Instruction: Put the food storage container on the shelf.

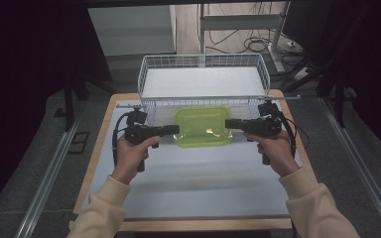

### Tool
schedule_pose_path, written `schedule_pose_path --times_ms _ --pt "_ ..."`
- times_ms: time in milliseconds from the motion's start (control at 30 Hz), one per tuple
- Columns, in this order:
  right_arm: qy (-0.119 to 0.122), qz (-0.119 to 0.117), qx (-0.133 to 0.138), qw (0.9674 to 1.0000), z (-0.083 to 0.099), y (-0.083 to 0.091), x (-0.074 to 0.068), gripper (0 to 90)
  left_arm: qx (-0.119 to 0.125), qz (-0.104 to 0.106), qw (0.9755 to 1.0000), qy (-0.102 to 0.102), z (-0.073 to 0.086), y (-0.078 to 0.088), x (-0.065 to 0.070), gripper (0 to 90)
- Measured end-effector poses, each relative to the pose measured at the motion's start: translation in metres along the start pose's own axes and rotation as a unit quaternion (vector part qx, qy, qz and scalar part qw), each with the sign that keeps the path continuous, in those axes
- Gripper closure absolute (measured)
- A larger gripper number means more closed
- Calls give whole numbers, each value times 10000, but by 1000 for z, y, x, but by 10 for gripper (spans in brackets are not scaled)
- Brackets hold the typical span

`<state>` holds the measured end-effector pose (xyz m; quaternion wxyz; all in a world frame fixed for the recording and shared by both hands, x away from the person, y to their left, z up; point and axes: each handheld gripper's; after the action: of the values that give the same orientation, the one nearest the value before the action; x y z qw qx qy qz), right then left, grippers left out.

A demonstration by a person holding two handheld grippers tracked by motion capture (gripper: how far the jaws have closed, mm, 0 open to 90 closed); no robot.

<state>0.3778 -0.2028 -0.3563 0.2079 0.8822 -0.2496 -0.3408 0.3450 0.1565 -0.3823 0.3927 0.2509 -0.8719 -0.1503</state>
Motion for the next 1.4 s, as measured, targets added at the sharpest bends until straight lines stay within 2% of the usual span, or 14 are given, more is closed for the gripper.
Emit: schedule_pose_path --times_ms 300,800,967,1400 --pt "-19 33 92 10000 -11 4 3 805 10 18 10000 9 -15 -2 2 823" --pt "60 55 274 9996 -33 10 2 805 19 -78 9998 -161 -43 6 8 823" --pt "115 79 293 9995 -39 12 0 806 41 -88 9998 -171 -47 7 9 823" --pt "59 56 292 9995 -58 12 1 805 69 -176 9996 -219 -68 11 10 823"
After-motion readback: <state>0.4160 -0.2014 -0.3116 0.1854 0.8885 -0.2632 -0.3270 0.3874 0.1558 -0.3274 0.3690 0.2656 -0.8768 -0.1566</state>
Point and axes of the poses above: each handheld gripper's, and its own axes: y roughly backward along the jaws, z roughly out of its underside, x roughly to its right, and after that the axes turned 7 degrees about -x, right-handed
